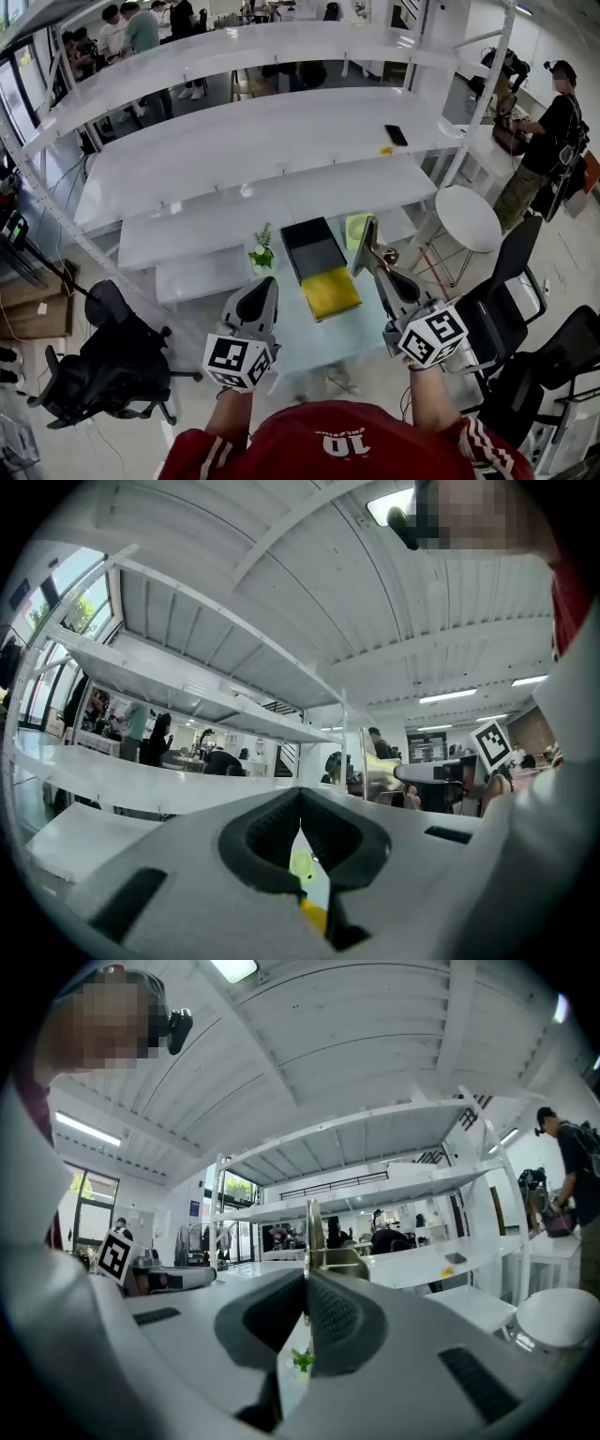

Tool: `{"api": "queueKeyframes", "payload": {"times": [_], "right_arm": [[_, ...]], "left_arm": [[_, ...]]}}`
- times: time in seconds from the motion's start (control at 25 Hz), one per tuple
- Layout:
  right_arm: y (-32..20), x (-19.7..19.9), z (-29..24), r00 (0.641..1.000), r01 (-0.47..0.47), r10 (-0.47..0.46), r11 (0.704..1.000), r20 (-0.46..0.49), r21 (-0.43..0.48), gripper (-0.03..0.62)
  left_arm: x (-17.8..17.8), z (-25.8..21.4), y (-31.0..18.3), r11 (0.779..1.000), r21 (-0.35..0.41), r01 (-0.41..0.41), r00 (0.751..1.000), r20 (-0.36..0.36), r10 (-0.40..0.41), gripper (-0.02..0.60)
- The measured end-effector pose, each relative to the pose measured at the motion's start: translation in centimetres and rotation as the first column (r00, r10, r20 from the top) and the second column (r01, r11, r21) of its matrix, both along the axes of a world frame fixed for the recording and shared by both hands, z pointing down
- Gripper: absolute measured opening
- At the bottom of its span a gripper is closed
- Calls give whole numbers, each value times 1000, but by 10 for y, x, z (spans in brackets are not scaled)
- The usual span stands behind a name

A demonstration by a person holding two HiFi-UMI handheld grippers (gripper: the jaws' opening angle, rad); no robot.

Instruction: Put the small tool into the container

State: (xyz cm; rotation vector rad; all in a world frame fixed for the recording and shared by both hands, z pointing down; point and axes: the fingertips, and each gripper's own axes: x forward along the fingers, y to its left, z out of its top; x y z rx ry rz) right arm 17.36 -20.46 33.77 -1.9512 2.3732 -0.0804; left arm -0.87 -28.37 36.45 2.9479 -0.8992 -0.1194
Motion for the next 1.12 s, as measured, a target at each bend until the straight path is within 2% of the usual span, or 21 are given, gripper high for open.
{"api": "queueKeyframes", "payload": {"times": [0.24,0.4,0.68,1.12], "right_arm": [[-54,29,-10,989,147,-147,989,-11,26,9],[-82,48,-6,975,222,-222,975,10,24,9],[-115,68,39,953,302,-300,952,48,-44,9],[-134,73,102,920,391,-386,902,68,-183,9]], "left_arm": [[30,3,-24,994,-61,91,994,-55,-94,-6],[43,7,-39,983,-60,174,983,-39,-177,-6],[55,21,-53,966,-56,254,967,-15,-255,-6],[79,61,-59,948,-88,305,952,22,-305,-6]]}}
